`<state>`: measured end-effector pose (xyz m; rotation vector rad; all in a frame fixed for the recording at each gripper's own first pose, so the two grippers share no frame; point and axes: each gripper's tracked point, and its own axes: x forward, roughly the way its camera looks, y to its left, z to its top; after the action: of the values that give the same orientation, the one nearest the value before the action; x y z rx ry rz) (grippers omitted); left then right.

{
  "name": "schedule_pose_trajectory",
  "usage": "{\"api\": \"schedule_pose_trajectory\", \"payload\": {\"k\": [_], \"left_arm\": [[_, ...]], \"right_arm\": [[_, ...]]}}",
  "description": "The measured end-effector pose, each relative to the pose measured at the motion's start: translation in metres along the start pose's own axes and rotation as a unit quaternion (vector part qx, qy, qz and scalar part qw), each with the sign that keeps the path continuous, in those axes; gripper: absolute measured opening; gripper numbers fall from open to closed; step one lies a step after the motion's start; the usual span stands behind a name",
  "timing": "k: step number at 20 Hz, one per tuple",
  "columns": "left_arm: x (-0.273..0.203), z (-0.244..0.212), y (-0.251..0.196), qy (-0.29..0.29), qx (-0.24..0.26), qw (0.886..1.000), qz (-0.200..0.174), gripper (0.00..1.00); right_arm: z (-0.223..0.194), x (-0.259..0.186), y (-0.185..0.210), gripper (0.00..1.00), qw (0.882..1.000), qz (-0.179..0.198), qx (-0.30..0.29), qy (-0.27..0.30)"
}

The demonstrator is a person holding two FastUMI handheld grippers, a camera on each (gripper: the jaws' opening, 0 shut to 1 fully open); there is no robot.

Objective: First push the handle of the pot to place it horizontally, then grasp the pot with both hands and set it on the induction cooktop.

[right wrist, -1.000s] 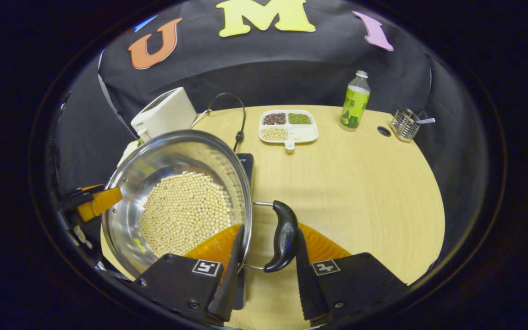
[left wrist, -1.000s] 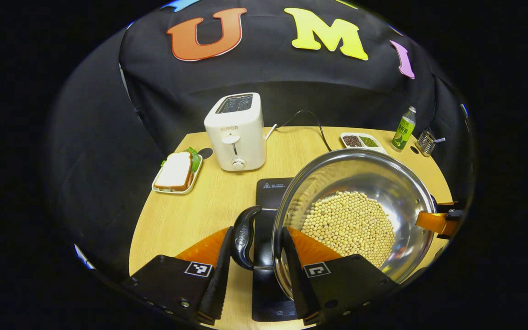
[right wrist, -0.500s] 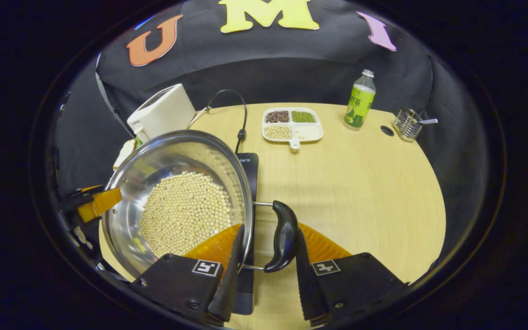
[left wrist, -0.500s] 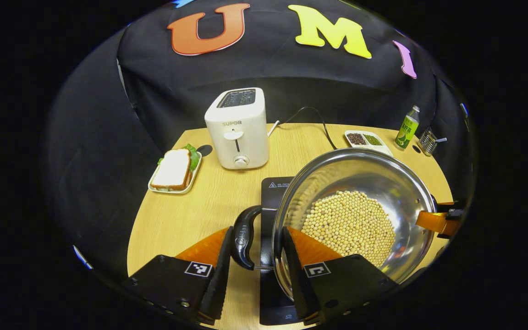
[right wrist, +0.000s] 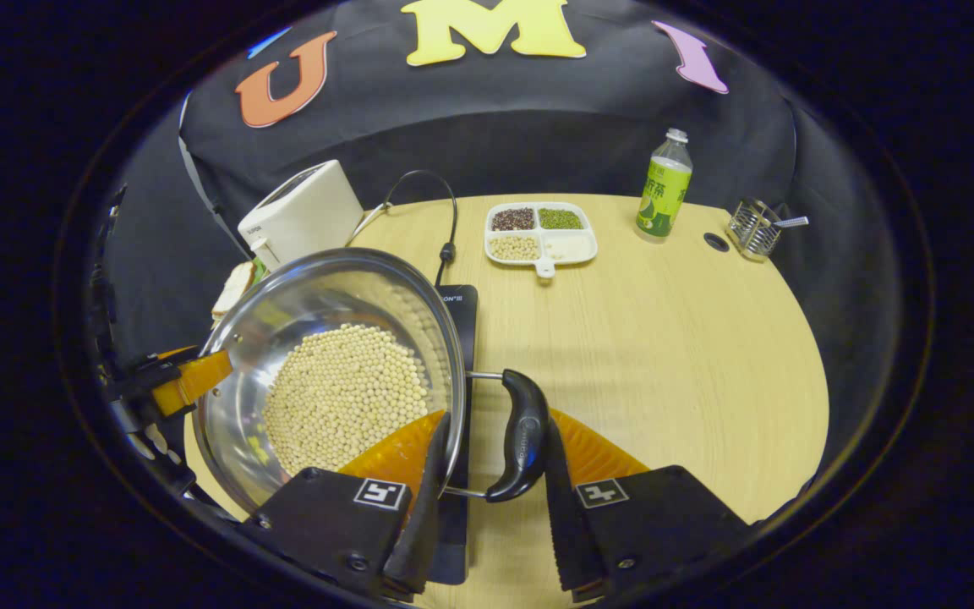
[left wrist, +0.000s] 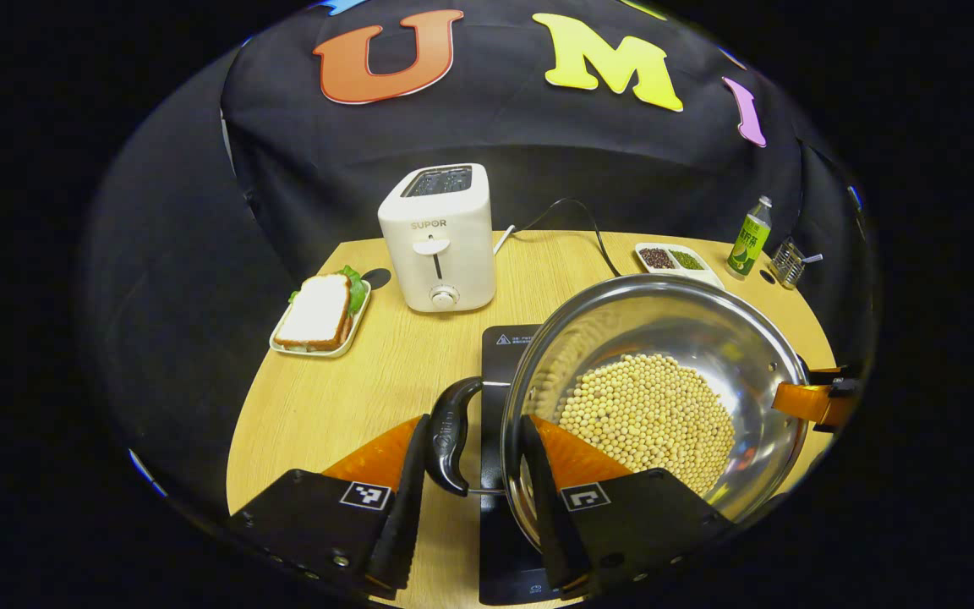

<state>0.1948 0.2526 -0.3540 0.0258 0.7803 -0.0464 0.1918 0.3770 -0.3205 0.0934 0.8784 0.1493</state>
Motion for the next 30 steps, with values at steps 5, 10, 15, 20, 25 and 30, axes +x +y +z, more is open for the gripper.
{"api": "schedule_pose_trajectory", "payload": {"k": [5, 10, 15, 20, 25, 30], "left_arm": [[0.0, 0.002, 0.0, -0.016, 0.004, 1.0, 0.004, 0.69], [-0.001, 0.002, -0.001, -0.02, 0.005, 1.0, 0.007, 0.6], [-0.016, 0.013, 0.008, -0.063, 0.012, 0.997, 0.034, 0.76], [-0.049, 0.029, 0.0, -0.1, 0.001, 0.994, 0.048, 0.97], [-0.085, 0.04, -0.025, -0.134, 0.002, 0.989, 0.056, 0.96], [-0.145, 0.05, -0.067, -0.174, -0.009, 0.983, 0.054, 0.97]], "right_arm": [[0.001, -0.001, 0.0, 0.57, 1.0, -0.001, 0.0, -0.007], [0.004, -0.002, -0.001, 0.59, 1.0, 0.004, -0.004, -0.013], [0.035, -0.022, -0.009, 0.72, 0.995, 0.006, -0.029, -0.097], [0.044, -0.045, -0.016, 0.98, 0.988, 0.014, -0.069, -0.136], [0.045, -0.077, -0.032, 1.0, 0.983, 0.027, -0.082, -0.161], [0.052, -0.148, -0.058, 1.0, 0.971, 0.041, -0.102, -0.212]]}}
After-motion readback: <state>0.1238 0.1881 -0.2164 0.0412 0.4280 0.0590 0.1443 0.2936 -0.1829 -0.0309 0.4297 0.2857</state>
